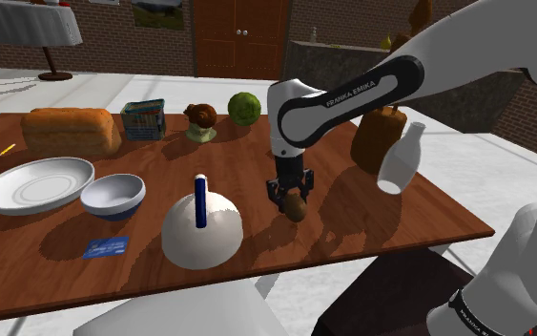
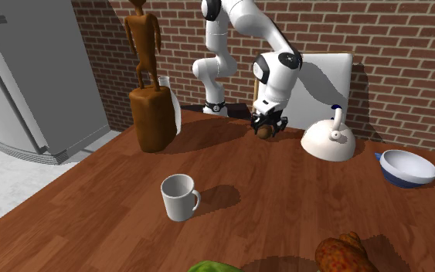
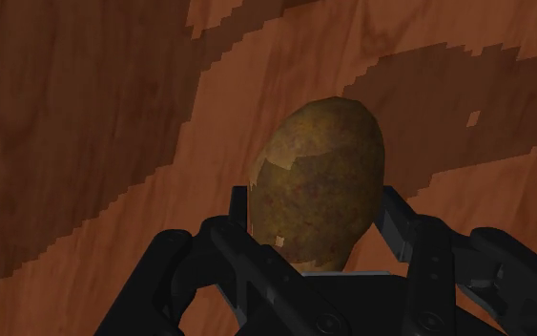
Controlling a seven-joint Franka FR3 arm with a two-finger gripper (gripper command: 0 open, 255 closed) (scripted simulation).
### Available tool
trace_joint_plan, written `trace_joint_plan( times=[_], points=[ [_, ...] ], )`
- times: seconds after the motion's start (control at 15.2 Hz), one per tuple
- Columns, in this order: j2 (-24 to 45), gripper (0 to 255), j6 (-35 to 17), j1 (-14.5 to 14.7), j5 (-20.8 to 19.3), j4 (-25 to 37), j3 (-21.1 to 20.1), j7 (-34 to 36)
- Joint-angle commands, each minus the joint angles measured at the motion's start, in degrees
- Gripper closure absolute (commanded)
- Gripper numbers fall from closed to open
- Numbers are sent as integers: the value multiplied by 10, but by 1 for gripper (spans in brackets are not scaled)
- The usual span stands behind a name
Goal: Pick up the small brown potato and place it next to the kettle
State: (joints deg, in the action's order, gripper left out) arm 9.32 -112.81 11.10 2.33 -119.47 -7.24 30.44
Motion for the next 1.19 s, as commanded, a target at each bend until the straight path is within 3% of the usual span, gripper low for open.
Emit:
trace_joint_plan(
  times=[0.0, 0.26, 0.33, 0.66, 0.92, 1.12],
  points=[
    [1, 255, -1, 0, 0, 0, 0, 0],
    [1, 255, -1, 0, 0, 0, 0, 0],
    [1, 0, -1, 0, 0, 0, 0, 0],
    [1, 0, -1, 0, 0, 0, 0, 0],
    [-10, 0, 71, -2, 0, 61, 1, 0],
    [-10, 0, 71, -2, 0, 61, 1, 0]
  ],
)
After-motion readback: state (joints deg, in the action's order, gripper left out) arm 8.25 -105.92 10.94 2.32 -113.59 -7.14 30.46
